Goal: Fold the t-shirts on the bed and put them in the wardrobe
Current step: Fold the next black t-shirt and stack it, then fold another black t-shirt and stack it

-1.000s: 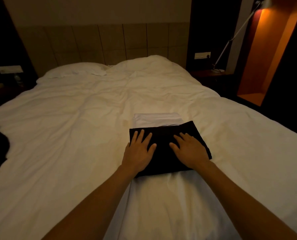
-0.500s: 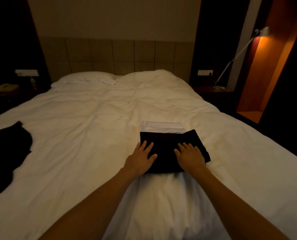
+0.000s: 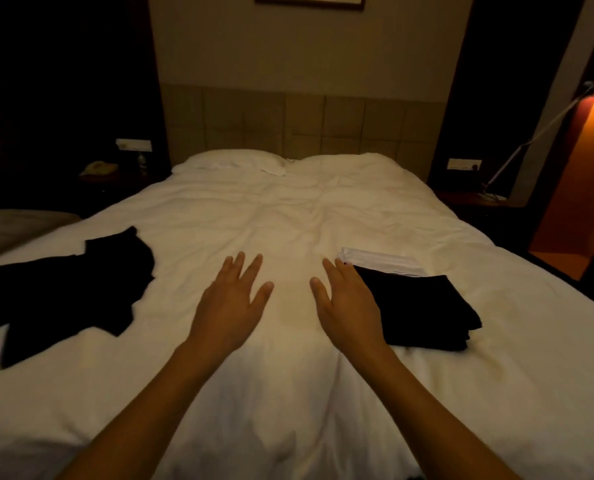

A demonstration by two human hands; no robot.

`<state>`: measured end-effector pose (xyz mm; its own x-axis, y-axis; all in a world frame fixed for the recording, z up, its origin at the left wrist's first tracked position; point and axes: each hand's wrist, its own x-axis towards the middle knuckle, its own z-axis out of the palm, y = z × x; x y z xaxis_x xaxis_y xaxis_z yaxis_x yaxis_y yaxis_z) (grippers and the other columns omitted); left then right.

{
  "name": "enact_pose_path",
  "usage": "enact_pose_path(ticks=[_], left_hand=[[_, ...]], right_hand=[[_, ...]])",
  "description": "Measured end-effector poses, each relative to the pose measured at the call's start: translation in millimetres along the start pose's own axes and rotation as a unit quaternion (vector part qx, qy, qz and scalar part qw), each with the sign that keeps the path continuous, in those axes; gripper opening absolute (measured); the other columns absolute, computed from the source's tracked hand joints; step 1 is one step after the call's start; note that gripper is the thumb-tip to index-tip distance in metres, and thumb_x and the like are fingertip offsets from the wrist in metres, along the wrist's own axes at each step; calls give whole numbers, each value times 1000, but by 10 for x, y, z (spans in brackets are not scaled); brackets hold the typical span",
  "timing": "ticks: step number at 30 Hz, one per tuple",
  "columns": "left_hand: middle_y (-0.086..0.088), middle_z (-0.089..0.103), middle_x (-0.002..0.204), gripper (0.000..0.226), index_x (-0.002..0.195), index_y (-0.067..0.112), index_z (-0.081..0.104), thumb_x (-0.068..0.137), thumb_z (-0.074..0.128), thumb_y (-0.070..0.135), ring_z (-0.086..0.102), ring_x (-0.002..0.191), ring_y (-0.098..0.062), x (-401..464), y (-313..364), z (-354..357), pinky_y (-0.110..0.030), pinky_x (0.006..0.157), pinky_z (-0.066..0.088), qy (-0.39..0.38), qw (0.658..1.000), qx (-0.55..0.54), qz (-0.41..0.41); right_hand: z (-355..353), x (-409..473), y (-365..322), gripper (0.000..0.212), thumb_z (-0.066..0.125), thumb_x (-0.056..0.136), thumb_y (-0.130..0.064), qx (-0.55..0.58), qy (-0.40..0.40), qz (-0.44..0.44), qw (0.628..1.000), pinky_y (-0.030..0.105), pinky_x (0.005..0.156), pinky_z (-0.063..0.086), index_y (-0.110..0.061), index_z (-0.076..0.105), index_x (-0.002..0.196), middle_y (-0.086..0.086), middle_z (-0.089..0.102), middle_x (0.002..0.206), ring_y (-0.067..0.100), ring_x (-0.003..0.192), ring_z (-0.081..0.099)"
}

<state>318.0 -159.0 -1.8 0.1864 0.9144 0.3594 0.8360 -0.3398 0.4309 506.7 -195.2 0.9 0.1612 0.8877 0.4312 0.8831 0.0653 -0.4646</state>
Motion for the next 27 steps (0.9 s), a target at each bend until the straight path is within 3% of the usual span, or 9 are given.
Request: enact_pose_path(ticks=[9,14,18,23,27], left_hand=[[2,11,164,57,155,32,20,102,31,49,5,151,-16,-449,-1473,-713,-40,119,17,73,991,17,-114],[-1,9,165,58,156,29,18,103,33,47,4,152,-19,-612,-2478,-832,-39,119,15,35,981,15,-189],[-2,15,164,57,156,26,22,104,35,45,11,151,-18,-592,-3203,-784,-38,117,21,29,978,32,-202],[-7,21,162,60,155,22,25,103,33,49,13,151,-23,-227,-3900,-666,-43,121,18,40,980,61,-186],[-7,13,164,63,157,23,17,102,33,49,5,152,-23,169,-4273,-626,-44,121,10,56,974,121,-183]], right_hand=[[968,-16,-1418,59,26,102,-53,54,-86,-83,991,32,120,14,-27,24,155,-3,21,162,14,150,12],[1859,46,-1927,58,28,103,-51,83,-160,-101,978,30,118,17,-27,25,155,-2,23,162,14,150,15],[2590,228,-2201,57,30,104,-48,99,-218,-107,965,33,118,20,-23,26,155,0,25,161,16,149,17],[3374,607,-2433,57,32,104,-46,85,-209,-125,966,34,116,26,-21,27,154,2,26,161,18,149,19],[3829,942,-2590,59,35,103,-46,82,-185,-143,969,37,118,26,-19,24,155,3,22,162,20,150,15]])
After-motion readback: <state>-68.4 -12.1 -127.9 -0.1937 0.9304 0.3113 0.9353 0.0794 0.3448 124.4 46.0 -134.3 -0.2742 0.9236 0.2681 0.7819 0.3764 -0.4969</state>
